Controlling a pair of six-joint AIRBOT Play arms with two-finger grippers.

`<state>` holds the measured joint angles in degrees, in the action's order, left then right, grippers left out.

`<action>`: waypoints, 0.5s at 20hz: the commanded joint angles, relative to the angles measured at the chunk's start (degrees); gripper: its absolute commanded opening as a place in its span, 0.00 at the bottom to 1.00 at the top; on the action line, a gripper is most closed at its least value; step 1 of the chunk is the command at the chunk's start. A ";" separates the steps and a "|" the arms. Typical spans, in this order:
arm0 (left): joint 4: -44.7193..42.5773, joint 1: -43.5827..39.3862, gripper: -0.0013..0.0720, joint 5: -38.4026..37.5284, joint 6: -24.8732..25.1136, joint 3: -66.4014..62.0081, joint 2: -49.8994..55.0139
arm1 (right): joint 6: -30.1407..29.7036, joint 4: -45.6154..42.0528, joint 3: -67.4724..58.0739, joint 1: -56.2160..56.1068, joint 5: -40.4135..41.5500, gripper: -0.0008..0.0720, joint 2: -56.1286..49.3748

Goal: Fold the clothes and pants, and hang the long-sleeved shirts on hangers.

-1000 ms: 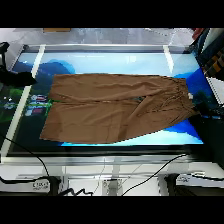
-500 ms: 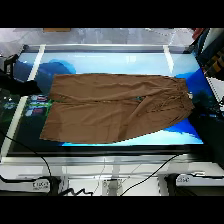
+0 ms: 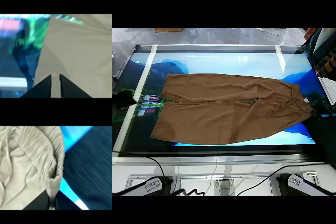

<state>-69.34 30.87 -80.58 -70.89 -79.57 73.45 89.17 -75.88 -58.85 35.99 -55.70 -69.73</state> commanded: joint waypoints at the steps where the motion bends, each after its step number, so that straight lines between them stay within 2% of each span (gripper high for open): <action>1: 0.46 6.91 0.19 4.44 0.39 12.20 -8.28 | -0.24 -7.80 0.00 0.04 -4.83 0.05 6.95; 2: 1.68 8.20 0.21 5.11 0.35 15.69 -9.64 | -0.24 -8.22 0.00 0.04 -4.98 0.05 8.31; 3: 3.67 8.70 0.37 4.81 0.35 18.38 -10.10 | -0.26 -8.22 0.00 0.04 -5.01 0.04 9.18; 4: 5.90 8.76 0.69 4.68 0.37 21.11 -10.14 | -0.26 -8.20 -0.02 0.04 -4.87 0.05 9.64; 5: 8.00 8.72 0.80 4.72 0.39 23.89 -10.10 | -0.26 -8.20 -0.02 0.04 -4.74 0.05 9.68; 10: 8.35 9.60 0.74 7.82 0.31 33.94 -10.75 | -0.31 -8.17 0.00 0.04 -4.20 0.05 9.60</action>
<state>-62.22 39.70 -75.20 -70.52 -51.31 63.55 88.88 -83.53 -58.85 36.03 -60.10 -60.62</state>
